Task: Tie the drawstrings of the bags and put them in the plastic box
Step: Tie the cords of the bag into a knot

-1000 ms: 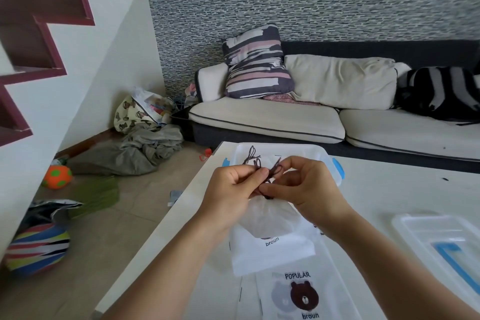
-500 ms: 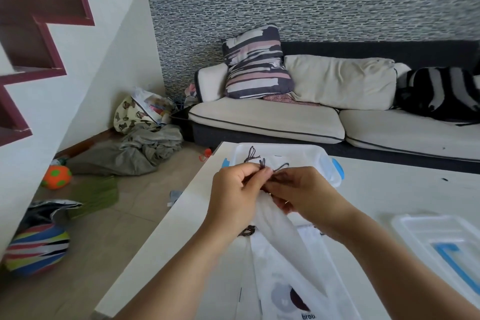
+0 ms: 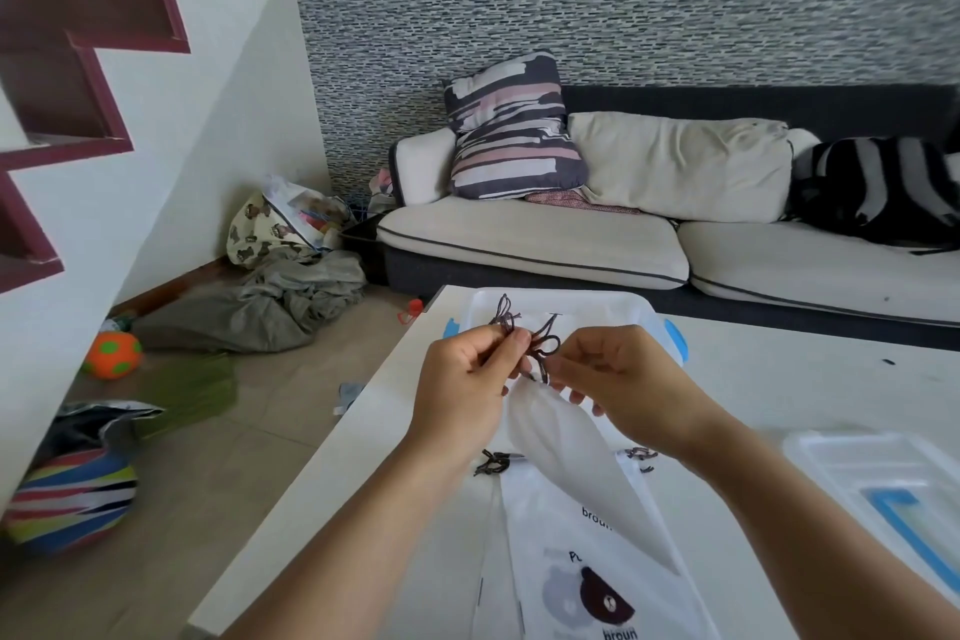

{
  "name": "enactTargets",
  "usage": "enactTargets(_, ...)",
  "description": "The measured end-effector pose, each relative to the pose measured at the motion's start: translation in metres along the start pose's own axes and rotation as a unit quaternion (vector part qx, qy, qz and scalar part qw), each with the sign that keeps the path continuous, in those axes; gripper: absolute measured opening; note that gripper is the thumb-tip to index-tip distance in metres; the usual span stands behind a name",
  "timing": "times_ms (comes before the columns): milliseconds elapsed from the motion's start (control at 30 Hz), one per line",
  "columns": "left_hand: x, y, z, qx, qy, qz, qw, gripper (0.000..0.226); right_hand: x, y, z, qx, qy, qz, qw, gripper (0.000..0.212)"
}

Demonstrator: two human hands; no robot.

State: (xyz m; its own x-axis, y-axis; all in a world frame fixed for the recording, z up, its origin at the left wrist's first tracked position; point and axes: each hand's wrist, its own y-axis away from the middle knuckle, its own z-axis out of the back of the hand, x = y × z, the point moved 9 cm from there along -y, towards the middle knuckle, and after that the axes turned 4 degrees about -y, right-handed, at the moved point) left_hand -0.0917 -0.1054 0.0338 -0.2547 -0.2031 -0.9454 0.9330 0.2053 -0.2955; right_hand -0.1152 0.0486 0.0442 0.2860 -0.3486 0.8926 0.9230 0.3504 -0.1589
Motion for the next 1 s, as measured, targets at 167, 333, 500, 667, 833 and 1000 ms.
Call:
enactTargets(167,-0.004,0.0,0.005,-0.007,-0.026,-0.007,1.0,0.038,0.007,0.002,0.015,-0.071,-0.04,0.064,0.995,0.027)
enactTargets(333,-0.004,0.001,0.0,0.018,-0.027,-0.007,0.999,0.036,0.025,0.004,0.016,-0.097,-0.084,0.122,0.984,0.018)
enactTargets(500,-0.004,0.001,-0.001,0.027,-0.027,-0.008,0.999,0.03,0.031,0.009,0.004,-0.047,-0.098,0.128,0.986,0.003)
enactTargets(667,-0.008,0.002,0.002,0.013,-0.017,-0.011,1.0,0.026,0.027,0.01,-0.002,-0.029,-0.046,0.117,0.992,0.005)
enactTargets(833,-0.011,0.001,0.004,0.005,-0.024,-0.039,0.999,0.023,0.023,0.007,-0.004,-0.025,-0.121,0.094,0.988,0.007)
enactTargets(1000,-0.015,0.001,0.004,0.007,-0.031,-0.07,0.997,0.023,0.005,0.004,-0.008,-0.049,-0.253,0.018,0.966,0.018)
